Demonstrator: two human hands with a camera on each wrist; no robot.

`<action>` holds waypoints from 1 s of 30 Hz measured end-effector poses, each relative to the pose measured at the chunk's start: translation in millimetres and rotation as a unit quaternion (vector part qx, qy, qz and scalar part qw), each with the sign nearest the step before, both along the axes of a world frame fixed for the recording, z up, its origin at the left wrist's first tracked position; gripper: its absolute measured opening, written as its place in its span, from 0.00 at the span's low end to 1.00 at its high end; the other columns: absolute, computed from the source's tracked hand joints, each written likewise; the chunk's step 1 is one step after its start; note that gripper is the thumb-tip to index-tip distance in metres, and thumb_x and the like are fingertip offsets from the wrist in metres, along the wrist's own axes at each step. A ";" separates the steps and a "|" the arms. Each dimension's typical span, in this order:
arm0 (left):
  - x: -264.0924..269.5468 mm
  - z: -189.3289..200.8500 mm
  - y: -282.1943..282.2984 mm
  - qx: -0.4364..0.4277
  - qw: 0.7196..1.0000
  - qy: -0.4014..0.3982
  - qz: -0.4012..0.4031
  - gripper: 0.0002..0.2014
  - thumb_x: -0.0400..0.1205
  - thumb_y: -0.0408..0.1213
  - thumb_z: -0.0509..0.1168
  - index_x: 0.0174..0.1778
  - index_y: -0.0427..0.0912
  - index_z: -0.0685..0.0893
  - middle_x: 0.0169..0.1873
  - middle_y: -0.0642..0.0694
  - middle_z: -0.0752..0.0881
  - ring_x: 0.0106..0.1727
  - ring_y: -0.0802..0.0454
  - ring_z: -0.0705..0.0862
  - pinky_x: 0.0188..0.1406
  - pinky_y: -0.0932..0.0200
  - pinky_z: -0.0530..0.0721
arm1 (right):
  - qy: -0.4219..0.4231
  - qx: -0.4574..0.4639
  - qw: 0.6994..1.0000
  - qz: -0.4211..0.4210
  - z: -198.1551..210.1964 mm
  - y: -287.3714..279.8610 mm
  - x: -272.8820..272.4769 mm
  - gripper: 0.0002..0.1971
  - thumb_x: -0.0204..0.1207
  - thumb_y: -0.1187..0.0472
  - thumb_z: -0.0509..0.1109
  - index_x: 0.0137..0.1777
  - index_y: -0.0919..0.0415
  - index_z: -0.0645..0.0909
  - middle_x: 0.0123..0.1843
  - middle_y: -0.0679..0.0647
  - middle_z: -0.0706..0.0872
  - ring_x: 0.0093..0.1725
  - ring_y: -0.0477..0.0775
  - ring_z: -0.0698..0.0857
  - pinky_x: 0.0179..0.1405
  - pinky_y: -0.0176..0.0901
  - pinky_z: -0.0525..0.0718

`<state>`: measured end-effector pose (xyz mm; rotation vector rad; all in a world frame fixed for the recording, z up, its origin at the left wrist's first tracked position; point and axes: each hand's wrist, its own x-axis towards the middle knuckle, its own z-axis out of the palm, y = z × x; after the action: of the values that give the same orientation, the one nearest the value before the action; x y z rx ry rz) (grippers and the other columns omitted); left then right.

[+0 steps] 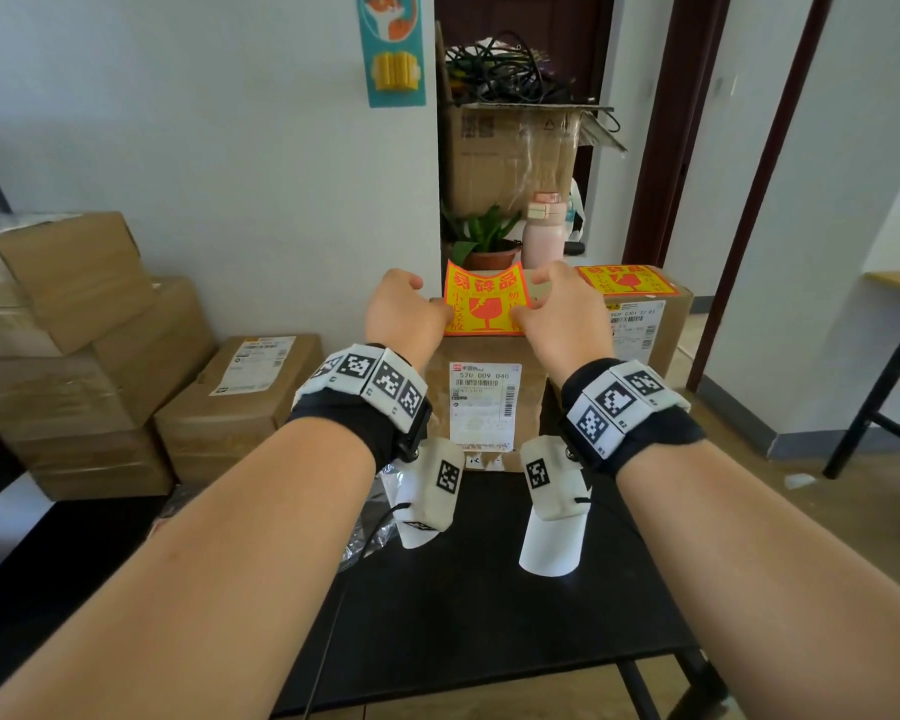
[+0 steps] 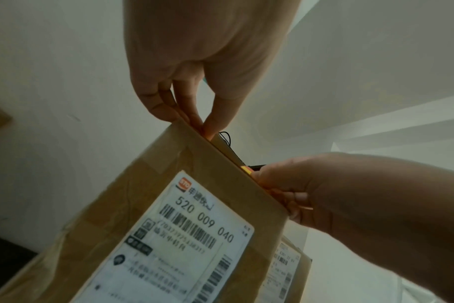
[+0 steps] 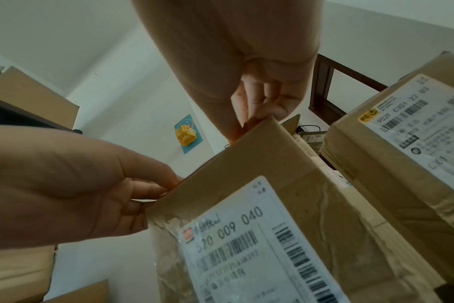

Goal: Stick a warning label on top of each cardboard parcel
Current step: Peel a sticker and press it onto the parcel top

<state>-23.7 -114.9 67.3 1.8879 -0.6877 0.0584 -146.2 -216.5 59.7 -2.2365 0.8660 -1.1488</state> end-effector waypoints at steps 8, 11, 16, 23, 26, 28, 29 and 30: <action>-0.4 -2.6 -1.5 0.023 0.999 -0.035 0.007 0.23 0.79 0.36 0.70 0.70 0.40 0.76 0.45 0.51 0.78 0.41 0.56 0.76 0.39 0.62 0.72 | -0.002 -0.002 1.000 0.000 0.2 1.0 0.4 0.17 0.77 0.61 0.72 0.65 0.56 0.79 0.57 0.52 0.84 0.53 0.50 0.81 0.46 0.38 0.74; 0.3 -3.9 -2.3 0.027 0.999 -0.038 0.007 0.23 0.79 0.36 0.69 0.70 0.40 0.75 0.45 0.51 0.78 0.40 0.57 0.76 0.29 0.67 0.68 | 0.002 0.000 1.000 0.003 1.2 1.4 -1.1 0.18 0.78 0.62 0.72 0.67 0.56 0.79 0.55 0.50 0.83 0.50 0.47 0.79 0.46 0.37 0.72; -1.6 -4.8 -3.5 0.034 0.998 -0.049 0.005 0.23 0.79 0.35 0.68 0.71 0.40 0.75 0.52 0.46 0.86 0.45 0.54 0.80 0.39 0.62 0.73 | 0.009 -0.006 1.000 0.005 0.9 3.4 -2.7 0.19 0.78 0.62 0.72 0.68 0.56 0.78 0.57 0.52 0.84 0.50 0.48 0.79 0.46 0.38 0.73; -9.7 -8.2 -5.5 0.045 0.994 -0.104 0.010 0.20 0.81 0.30 0.64 0.70 0.39 0.72 0.47 0.43 0.86 0.49 0.45 0.85 0.45 0.55 0.81 | 0.029 -0.024 0.999 0.007 -5.4 3.8 4.8 0.18 0.78 0.63 0.70 0.68 0.54 0.78 0.53 0.53 0.88 0.57 0.56 0.85 0.57 0.51 0.84; -12.3 -7.3 -5.9 0.069 0.984 -0.163 0.032 0.18 0.80 0.28 0.65 0.66 0.38 0.75 0.59 0.39 0.79 0.58 0.42 0.80 0.53 0.53 0.79 | 0.047 -0.076 0.996 -0.021 -9.7 6.5 5.4 0.18 0.78 0.61 0.69 0.68 0.54 0.78 0.55 0.55 0.86 0.60 0.58 0.82 0.56 0.56 0.84; -13.1 -5.6 -4.2 0.097 0.970 -0.219 0.030 0.17 0.80 0.28 0.63 0.65 0.39 0.76 0.61 0.39 0.77 0.61 0.41 0.76 0.54 0.54 0.75 | 0.066 -0.098 0.992 -0.049 -9.6 6.5 4.6 0.20 0.78 0.59 0.70 0.70 0.56 0.76 0.62 0.58 0.81 0.65 0.60 0.77 0.59 0.58 0.81; -13.6 -4.7 -3.6 0.115 0.961 -0.252 0.020 0.17 0.80 0.28 0.62 0.65 0.40 0.78 0.61 0.40 0.78 0.61 0.41 0.75 0.55 0.53 0.74 | 0.070 -0.097 0.991 -0.060 -8.5 5.9 3.7 0.21 0.77 0.59 0.70 0.70 0.56 0.75 0.65 0.59 0.78 0.67 0.61 0.75 0.61 0.58 0.80; -14.4 -3.3 -2.9 0.137 0.949 -0.285 0.008 0.18 0.80 0.28 0.60 0.66 0.42 0.79 0.61 0.41 0.80 0.62 0.41 0.75 0.57 0.51 0.73 | 0.072 -0.090 0.991 -0.065 -6.8 5.0 2.8 0.22 0.76 0.58 0.71 0.70 0.56 0.74 0.67 0.59 0.76 0.69 0.62 0.73 0.62 0.59 0.80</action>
<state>-38.1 -117.8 64.0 2.1604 -1.1155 0.5627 -143.4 -211.5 52.9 -2.4664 1.0160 -1.1760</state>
